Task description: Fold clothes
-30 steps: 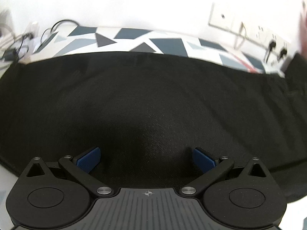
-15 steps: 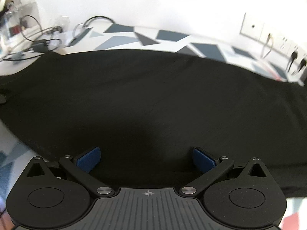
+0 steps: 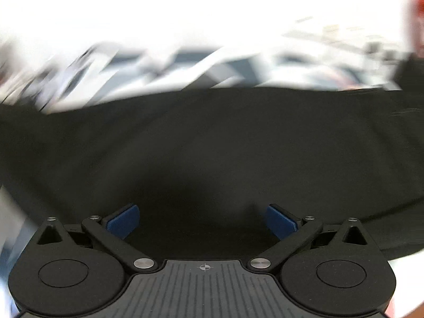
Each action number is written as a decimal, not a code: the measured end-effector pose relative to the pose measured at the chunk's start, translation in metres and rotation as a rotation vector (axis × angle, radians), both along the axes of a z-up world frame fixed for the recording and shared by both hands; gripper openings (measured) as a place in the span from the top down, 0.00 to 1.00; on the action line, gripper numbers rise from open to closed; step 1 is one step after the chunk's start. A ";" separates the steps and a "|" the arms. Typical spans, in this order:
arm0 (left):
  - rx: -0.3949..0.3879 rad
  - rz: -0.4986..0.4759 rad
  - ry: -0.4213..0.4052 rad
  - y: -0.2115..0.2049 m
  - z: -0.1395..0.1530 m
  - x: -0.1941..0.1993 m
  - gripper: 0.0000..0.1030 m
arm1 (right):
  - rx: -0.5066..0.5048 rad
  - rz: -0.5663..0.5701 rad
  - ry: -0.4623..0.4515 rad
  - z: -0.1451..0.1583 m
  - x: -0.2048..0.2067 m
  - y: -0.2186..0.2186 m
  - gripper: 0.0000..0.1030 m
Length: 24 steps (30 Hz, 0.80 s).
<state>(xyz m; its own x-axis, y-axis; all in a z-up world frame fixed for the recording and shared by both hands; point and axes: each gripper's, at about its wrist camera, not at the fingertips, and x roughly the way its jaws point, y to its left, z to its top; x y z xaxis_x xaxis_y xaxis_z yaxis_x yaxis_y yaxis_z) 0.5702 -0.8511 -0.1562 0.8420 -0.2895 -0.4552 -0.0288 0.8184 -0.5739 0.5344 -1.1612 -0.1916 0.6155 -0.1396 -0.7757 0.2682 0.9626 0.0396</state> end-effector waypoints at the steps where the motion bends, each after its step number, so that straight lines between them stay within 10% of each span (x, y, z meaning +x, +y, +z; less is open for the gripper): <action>1: 0.005 -0.024 -0.022 -0.010 0.006 0.002 0.91 | -0.020 -0.036 0.016 0.000 0.002 -0.016 0.01; 11: 0.121 -0.290 -0.118 -0.169 0.026 0.007 0.91 | 0.182 -0.388 0.006 0.000 -0.034 -0.183 0.01; 19: 0.212 -0.492 -0.101 -0.329 0.007 0.006 0.91 | 0.130 -0.408 -0.015 -0.004 -0.087 -0.285 0.01; 24: 0.334 -0.762 0.013 -0.443 -0.053 -0.023 0.91 | 0.216 -0.370 -0.032 -0.010 -0.102 -0.331 0.01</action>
<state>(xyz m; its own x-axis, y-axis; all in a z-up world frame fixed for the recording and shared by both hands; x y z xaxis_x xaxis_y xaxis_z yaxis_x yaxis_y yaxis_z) 0.5471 -1.2940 -0.2095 0.4642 -0.6259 -0.6267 0.5968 0.7439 -0.3009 0.4321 -1.4924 -0.2016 0.5785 -0.1920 -0.7927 0.5890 0.7706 0.2432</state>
